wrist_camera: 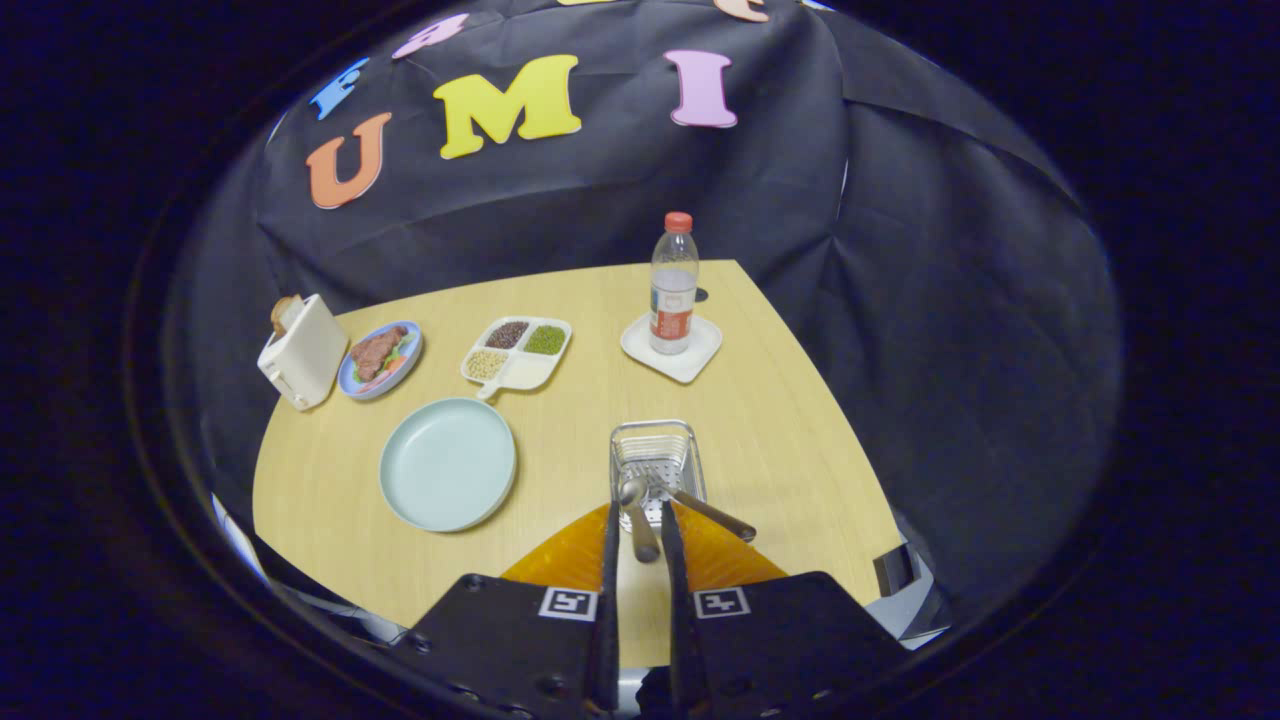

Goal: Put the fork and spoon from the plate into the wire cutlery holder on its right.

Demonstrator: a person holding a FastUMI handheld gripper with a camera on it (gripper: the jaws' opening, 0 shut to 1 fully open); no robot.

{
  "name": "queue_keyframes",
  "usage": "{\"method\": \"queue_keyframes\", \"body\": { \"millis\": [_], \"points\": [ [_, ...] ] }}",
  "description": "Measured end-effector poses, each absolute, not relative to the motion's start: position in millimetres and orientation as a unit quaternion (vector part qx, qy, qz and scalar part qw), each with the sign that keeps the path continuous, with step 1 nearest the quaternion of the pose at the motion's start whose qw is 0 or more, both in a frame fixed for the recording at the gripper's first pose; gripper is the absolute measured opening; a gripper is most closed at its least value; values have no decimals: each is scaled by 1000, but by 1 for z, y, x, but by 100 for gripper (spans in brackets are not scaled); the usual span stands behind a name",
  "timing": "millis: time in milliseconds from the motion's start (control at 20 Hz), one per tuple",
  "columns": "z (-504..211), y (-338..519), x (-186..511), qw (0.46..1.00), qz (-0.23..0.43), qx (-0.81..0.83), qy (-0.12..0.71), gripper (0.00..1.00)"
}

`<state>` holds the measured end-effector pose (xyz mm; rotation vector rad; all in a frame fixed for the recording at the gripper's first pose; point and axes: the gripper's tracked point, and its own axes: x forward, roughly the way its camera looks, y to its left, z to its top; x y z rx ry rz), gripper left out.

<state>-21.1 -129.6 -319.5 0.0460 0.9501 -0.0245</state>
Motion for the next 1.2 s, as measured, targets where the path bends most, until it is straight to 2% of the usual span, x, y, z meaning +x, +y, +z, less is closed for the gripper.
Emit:
{"method": "queue_keyframes", "body": {
  "millis": [400, 450, 600, 950, 1200],
  "points": [
    [-264, -92, -10, 922, 7, -4, 388, 69],
    [-254, -83, -9, 924, 10, 6, 382, 70],
    [-221, -55, -1, 936, 23, 26, 351, 81],
    [-126, 2, 10, 969, 46, 9, 241, 96],
    [-73, 16, 14, 981, 40, 13, 188, 96]
  ]
}}
